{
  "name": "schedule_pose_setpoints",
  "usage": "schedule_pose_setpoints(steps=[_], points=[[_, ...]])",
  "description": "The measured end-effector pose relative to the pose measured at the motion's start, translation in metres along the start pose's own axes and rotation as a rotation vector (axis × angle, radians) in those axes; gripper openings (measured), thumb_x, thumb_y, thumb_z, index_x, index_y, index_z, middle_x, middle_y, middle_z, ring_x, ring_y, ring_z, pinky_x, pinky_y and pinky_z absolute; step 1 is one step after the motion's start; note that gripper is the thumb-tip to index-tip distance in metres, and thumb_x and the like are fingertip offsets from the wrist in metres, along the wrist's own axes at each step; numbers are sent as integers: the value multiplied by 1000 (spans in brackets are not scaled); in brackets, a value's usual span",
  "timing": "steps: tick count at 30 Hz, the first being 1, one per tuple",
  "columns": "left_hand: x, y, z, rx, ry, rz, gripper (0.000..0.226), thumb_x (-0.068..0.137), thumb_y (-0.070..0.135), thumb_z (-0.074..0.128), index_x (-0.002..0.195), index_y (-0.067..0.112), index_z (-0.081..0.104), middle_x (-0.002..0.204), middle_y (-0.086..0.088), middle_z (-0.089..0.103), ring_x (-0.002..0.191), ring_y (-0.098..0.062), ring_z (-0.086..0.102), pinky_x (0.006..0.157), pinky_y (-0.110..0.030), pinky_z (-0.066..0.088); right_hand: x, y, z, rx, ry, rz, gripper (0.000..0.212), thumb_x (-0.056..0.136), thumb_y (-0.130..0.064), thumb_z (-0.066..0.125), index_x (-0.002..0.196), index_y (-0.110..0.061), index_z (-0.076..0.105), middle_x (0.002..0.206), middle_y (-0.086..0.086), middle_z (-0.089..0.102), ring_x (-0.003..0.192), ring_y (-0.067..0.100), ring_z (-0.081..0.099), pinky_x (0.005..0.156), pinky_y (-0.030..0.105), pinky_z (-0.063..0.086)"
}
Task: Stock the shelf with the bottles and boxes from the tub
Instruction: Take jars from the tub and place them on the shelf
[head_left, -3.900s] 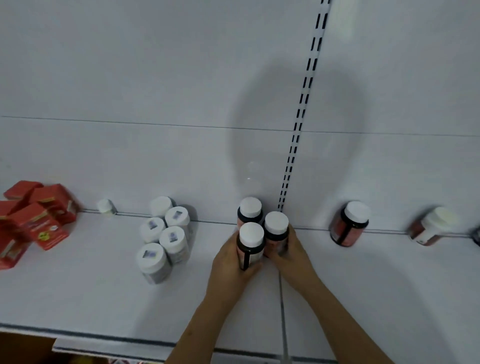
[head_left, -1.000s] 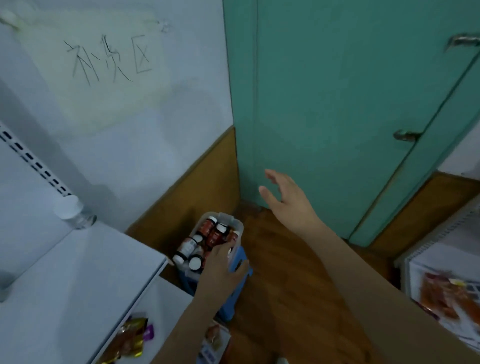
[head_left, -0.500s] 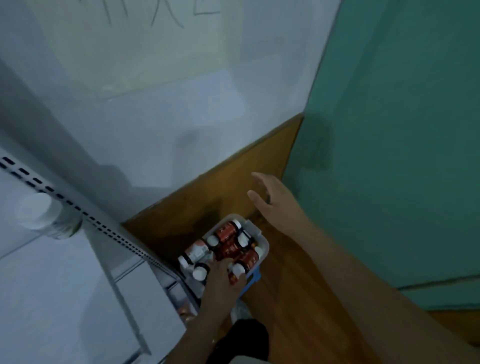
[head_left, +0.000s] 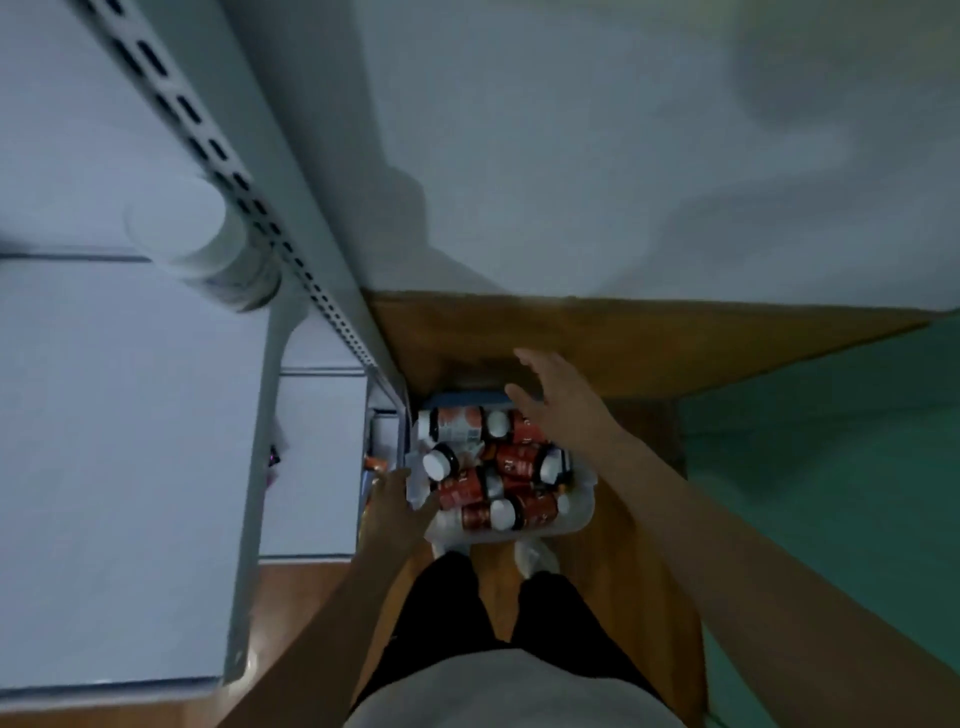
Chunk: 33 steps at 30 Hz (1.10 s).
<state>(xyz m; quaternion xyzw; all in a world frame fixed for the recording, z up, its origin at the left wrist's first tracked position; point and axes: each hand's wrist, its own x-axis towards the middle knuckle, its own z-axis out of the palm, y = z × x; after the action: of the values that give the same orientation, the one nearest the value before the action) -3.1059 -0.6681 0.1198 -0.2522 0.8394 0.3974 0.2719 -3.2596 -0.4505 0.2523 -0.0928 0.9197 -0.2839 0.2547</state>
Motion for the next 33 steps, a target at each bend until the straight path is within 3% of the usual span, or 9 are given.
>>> schedule_pose_setpoints(steps=[3, 6, 11, 14, 17, 22, 27, 33], points=[[19, -10, 18, -11, 93, -68, 59, 78, 48, 71, 119, 8, 60, 108, -16, 65, 95, -32, 65, 76, -41, 53, 34, 21, 34, -80, -140, -33, 61, 100, -47, 48, 151, -18, 32, 151, 2, 36, 138, 20, 36, 112, 38, 36], [40, -13, 41, -44, 103, -74, 60, 76, 59, 63, 111, 11, 61, 106, -11, 66, 99, -29, 65, 77, -41, 53, 66, 47, 72, -131, -233, -82, 62, 100, -46, 49, 151, -15, 33, 151, 7, 37, 138, 24, 37, 112, 39, 36], [55, 3, 67, -36, 170, -116, 72, 81, 39, 75, 140, 12, 45, 137, -13, 51, 125, -30, 50, 97, -37, 40, 103, 86, 133, -198, -315, -190, 67, 97, -36, 58, 153, -12, 30, 154, 13, 35, 141, 30, 33, 114, 40, 30], [74, -2, 87, 4, 194, -103, 77, 80, 40, 77, 143, 14, 41, 140, -12, 45, 128, -33, 44, 103, -43, 38, 117, 107, 161, -246, -343, -228, 70, 94, -35, 62, 152, -11, 31, 148, 16, 41, 137, 34, 36, 111, 41, 31], [93, -6, 102, 137, 256, -96, 77, 78, 49, 74, 141, 16, 44, 136, -9, 48, 126, -34, 40, 100, -46, 40, 126, 119, 176, -315, -271, -301, 74, 87, -41, 69, 148, -14, 38, 142, 13, 44, 131, 36, 37, 106, 41, 32], [99, -6, 112, 145, 340, -87, 71, 75, 57, 70, 132, 19, 52, 126, -7, 53, 117, -34, 43, 90, -47, 44, 127, 123, 176, -266, -192, -373, 73, 77, -36, 78, 139, -12, 48, 134, 11, 47, 124, 31, 40, 99, 40, 40], [75, -4, 104, 14, 385, -56, 67, 70, 58, 75, 121, 21, 54, 118, -3, 57, 110, -28, 49, 89, -47, 47, 110, 135, 155, -163, -150, -291, 69, 75, -37, 81, 133, -10, 53, 129, 13, 50, 120, 30, 44, 96, 36, 40], [-19, 26, 65, -366, 391, -39, 56, 75, 39, 82, 120, 28, 51, 112, 10, 60, 97, -8, 59, 78, -21, 47, 50, 115, 95, -46, -206, -290, 66, 75, -40, 81, 131, -14, 55, 124, 8, 53, 117, 26, 52, 93, 34, 43]])
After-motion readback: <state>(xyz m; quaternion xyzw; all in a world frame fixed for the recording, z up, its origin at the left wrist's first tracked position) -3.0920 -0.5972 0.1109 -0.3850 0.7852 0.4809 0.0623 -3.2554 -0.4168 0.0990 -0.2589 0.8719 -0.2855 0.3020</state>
